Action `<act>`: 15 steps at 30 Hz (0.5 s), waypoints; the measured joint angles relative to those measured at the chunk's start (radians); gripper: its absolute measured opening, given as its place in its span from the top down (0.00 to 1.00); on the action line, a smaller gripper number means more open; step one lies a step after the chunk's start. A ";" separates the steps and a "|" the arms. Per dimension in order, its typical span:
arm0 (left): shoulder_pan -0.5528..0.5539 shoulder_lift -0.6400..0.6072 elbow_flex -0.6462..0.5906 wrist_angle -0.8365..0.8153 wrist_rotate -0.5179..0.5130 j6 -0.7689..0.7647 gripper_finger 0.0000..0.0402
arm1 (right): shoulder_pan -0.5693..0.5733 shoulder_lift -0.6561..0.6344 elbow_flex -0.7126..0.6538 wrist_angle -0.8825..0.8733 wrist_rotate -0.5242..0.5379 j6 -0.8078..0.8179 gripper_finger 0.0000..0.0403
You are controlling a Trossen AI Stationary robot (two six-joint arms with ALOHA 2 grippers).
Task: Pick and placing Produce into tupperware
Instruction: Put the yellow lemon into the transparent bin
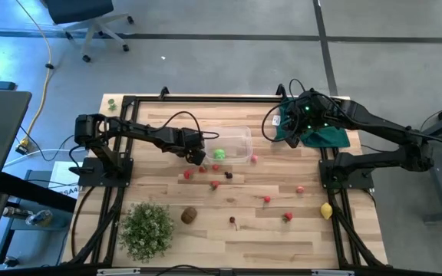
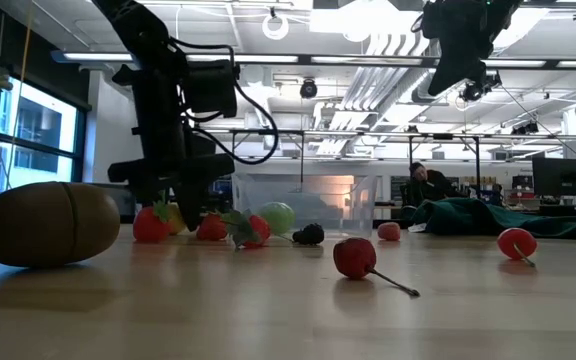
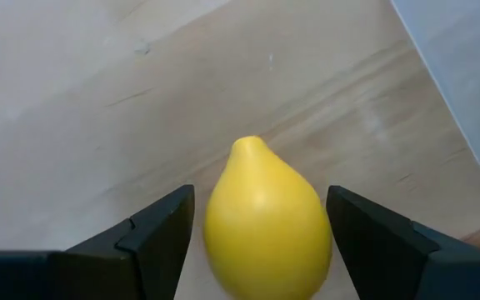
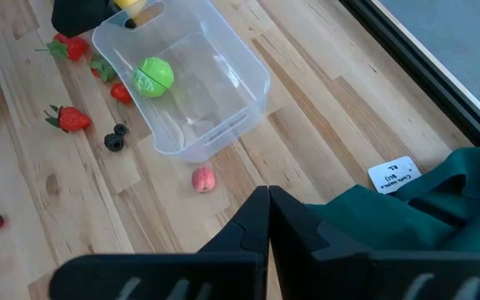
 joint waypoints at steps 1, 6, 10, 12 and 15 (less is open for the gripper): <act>0.000 0.000 0.000 -0.001 0.000 -0.003 0.35 | 0.000 0.000 0.000 0.000 0.000 0.000 1.00; 0.000 0.000 0.000 -0.004 0.000 -0.020 0.37 | 0.000 0.000 0.000 0.000 0.000 0.000 1.00; 0.000 0.000 0.000 -0.005 0.000 -0.030 0.43 | 0.000 0.000 0.000 0.000 0.000 0.000 1.00; 0.000 0.000 0.000 -0.005 0.000 -0.031 0.46 | 0.000 0.000 0.000 0.000 0.000 0.000 1.00; 0.000 0.000 0.000 -0.005 0.000 -0.044 0.50 | 0.000 0.000 0.000 0.000 0.000 0.000 1.00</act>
